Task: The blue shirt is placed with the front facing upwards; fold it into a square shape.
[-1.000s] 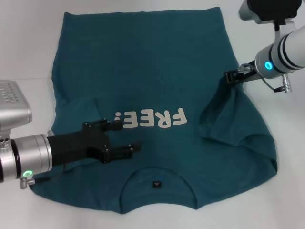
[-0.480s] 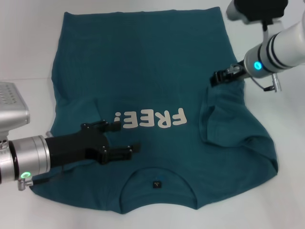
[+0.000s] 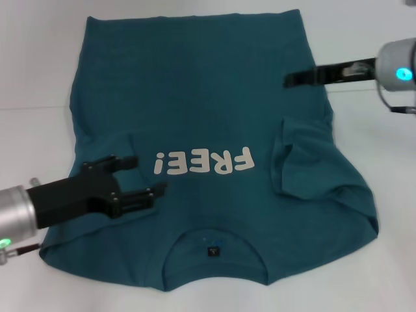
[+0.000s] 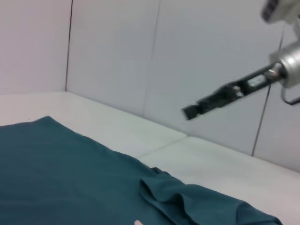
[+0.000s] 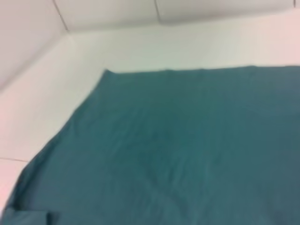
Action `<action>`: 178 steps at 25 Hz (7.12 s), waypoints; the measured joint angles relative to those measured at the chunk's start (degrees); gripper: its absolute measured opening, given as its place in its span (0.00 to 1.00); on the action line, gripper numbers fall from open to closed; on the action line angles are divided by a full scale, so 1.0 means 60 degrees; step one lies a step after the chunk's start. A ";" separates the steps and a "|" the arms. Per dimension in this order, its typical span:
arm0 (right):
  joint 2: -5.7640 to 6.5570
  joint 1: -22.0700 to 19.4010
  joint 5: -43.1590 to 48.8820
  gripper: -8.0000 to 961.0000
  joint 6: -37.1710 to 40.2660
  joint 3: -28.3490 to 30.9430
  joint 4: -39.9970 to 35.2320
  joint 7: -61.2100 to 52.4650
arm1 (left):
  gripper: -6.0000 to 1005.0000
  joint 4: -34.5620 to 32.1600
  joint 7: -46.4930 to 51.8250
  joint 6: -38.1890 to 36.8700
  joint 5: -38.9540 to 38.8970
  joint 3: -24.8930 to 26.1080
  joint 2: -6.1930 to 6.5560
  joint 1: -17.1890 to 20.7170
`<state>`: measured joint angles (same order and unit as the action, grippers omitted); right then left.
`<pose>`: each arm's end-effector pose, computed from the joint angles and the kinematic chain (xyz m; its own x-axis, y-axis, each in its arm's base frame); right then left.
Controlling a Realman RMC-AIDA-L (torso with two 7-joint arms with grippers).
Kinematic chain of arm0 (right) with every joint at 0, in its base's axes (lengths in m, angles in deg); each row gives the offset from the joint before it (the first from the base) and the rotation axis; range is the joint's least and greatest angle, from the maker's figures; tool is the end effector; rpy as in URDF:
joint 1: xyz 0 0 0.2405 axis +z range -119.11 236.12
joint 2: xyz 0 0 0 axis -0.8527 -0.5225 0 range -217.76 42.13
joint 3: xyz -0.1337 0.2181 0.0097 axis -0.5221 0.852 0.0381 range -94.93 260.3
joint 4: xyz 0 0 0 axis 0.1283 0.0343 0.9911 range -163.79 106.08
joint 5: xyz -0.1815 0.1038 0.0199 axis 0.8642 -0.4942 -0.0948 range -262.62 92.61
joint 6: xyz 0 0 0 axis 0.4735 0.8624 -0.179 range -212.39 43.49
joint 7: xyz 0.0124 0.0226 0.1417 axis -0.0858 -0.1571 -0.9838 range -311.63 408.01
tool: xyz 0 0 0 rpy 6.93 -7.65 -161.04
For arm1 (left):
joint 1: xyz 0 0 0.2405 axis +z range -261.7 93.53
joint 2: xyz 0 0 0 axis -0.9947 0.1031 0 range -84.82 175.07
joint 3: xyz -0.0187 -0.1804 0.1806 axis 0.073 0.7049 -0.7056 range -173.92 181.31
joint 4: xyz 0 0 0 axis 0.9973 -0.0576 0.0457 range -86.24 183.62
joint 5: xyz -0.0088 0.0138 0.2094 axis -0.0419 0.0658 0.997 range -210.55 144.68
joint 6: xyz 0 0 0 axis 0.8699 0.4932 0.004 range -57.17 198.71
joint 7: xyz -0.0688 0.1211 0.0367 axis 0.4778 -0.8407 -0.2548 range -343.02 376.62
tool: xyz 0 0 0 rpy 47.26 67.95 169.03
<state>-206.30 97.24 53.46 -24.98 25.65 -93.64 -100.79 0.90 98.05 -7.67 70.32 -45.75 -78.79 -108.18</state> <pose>0.1923 0.4446 0.0638 0.5690 -0.6355 -0.5219 -0.8141 -0.3459 -0.4664 -0.2473 0.3376 -0.0081 0.7678 0.2812 0.5756 0.5050 -0.8186 -0.2737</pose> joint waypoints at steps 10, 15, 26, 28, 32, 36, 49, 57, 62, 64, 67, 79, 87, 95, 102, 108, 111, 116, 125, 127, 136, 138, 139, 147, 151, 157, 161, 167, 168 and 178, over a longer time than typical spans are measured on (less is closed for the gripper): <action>-0.0058 -0.3079 -0.3478 0.80 0.2952 0.1405 -0.1084 0.3840 | 0.87 -0.1327 0.0883 -0.0713 0.0048 0.0186 0.0006 0.1175; -0.0127 -0.3730 -0.3616 0.81 0.4216 0.2513 -0.1041 0.5193 | 0.87 -0.1859 0.0924 -0.1023 0.0274 0.0127 -0.0007 0.1815; -0.0205 -0.4134 -0.3673 0.81 0.4338 0.3103 0.0083 0.6647 | 0.87 -0.2536 0.1194 -0.0520 0.1498 0.0554 -0.0065 0.2644; -0.0197 -0.4108 -0.3674 0.81 0.4338 0.3185 0.0277 0.6814 | 0.87 -0.2537 0.1195 -0.0216 0.1549 0.0739 -0.0044 0.2686; -0.0184 -0.4037 -0.3649 0.81 0.4318 0.3232 0.0456 0.6911 | 0.87 -0.2260 0.1309 0.0447 0.1874 0.0936 -0.0019 0.2547; -0.0177 -0.3944 -0.3646 0.81 0.4297 0.3258 0.0468 0.6919 | 0.87 -0.1926 0.1600 0.0814 0.2358 0.0947 -0.0005 0.2296; -0.0172 -0.3805 -0.3637 0.81 0.4270 0.3267 0.0595 0.6921 | 0.87 -0.1144 0.1924 0.1604 0.3013 0.0961 0.0028 0.1689; -0.0172 -0.3804 -0.3623 0.81 0.4226 0.3265 0.0616 0.6867 | 0.87 -0.1032 0.2147 0.1700 0.3235 0.0908 0.0032 0.1495; -0.0162 -0.3805 -0.3620 0.81 0.4157 0.3207 0.0642 0.6847 | 0.87 -0.0958 0.2426 0.1629 0.3628 0.0883 0.0042 0.1389; -0.0157 -0.3786 -0.3609 0.81 0.4147 0.3202 0.0699 0.6844 | 0.87 -0.0952 0.2524 0.1627 0.3739 0.0885 0.0043 0.1349; -0.0147 -0.3714 -0.3533 0.81 0.4140 0.3205 0.0757 0.6834 | 0.87 -0.0989 0.2537 0.1593 0.3773 0.0884 0.0020 0.1348; -0.0161 -0.3526 -0.3258 0.80 0.4142 0.3260 0.0846 0.6749 | 0.70 -0.1006 0.2488 0.1494 0.3709 0.0940 -0.0014 0.1336; -0.0157 -0.3468 -0.3257 0.80 0.4148 0.3258 0.0851 0.6677 | 0.26 -0.0939 0.2491 0.1669 0.3675 0.0946 -0.0031 0.1290; -0.0155 -0.3441 -0.3258 0.80 0.4157 0.3302 0.0851 0.6559 | 0.03 -0.0958 0.2646 0.1838 0.3496 0.0956 -0.0043 0.1325; 0.0294 -0.3401 -0.2997 0.81 0.4429 0.3342 0.0757 0.5068 | 0.01 -0.1107 0.2655 0.1578 0.3075 0.0961 -0.0047 0.1489; 0.1416 -0.2900 -0.1813 0.82 0.5100 0.3357 0.0834 0.1943 | 0.01 -0.1405 0.2670 0.1120 0.2891 0.0960 -0.0070 0.1587; 0.1961 -0.2414 -0.1219 0.85 0.5449 0.3357 0.1152 0.0949 | 0.01 -0.1481 0.2690 0.1056 0.2723 0.0951 -0.0075 0.1603; 0.2080 -0.1735 0.0098 0.90 0.5804 0.3382 0.1237 0.0526 | 0.01 -0.1622 0.2771 0.0823 0.2596 0.0913 -0.0069 0.1604; 0.1383 -0.1315 0.0954 0.92 0.5026 0.3142 0.1350 0.0684 | 0.01 -0.1725 0.2777 0.0717 0.2594 0.0887 -0.0047 0.1609; 0.1290 -0.1254 0.1074 0.92 0.4842 0.3082 0.1446 0.0693 | 0.01 -0.1698 0.2777 0.0714 0.2594 0.0888 -0.0040 0.1583; 0.1241 -0.1043 0.1106 0.92 0.3885 0.2856 0.2600 0.0950 | 0.01 -0.1677 0.2758 0.0713 0.2653 0.0872 -0.0031 0.1537; 0.1229 -0.1023 0.1108 0.91 0.3715 0.2790 0.2728 0.0984 | 0.01 -0.1700 0.2759 0.0701 0.2638 0.0872 -0.0031 0.1543; 0.1221 -0.1006 0.1108 0.91 0.3662 0.2778 0.2791 0.0995 | 0.01 -0.1706 0.2760 0.0699 0.2634 0.0872 -0.0030 0.1546; 0.1185 -0.0816 0.1108 0.91 0.3359 0.2739 0.3246 0.1122 | 0.01 -0.1727 0.2760 0.0590 0.2600 0.0878 -0.0031 0.1570; 0.1181 -0.0803 0.1108 0.91 0.3248 0.2724 0.3364 0.1125 | 0.01 -0.1732 0.2749 0.0565 0.2596 0.0902 -0.0030 0.1576; 0.1133 -0.0759 0.1108 0.91 0.3139 0.2686 0.3491 0.1150 | 0.01 -0.1732 0.2727 0.0563 0.2595 0.0916 -0.0030 0.1587; 0.1088 -0.0705 0.1108 0.90 0.3058 0.2521 0.3501 0.1111 | 0.01 -0.1729 0.2723 0.0563 0.2595 0.0910 -0.0030 0.1585; 0.1076 -0.0673 0.1117 0.75 0.2847 0.2294 0.3625 0.1046 | 0.01 -0.1727 0.2715 0.0563 0.2595 0.0936 -0.0031 0.1605; 0.1072 -0.0673 0.1131 0.70 0.2831 0.2266 0.3648 0.1044 | 0.01 -0.1727 0.2715 0.0563 0.2595 0.0936 -0.0031 0.1605; 0.1071 -0.0700 0.1266 0.39 0.2759 0.2319 0.3654 0.1080 | 0.01 -0.1708 0.2703 0.0563 0.2595 0.0946 -0.0030 0.1586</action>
<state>-199.88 93.04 61.05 -8.42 39.56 -71.71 -94.31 -9.35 114.27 -4.28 85.89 -40.07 -78.97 -98.66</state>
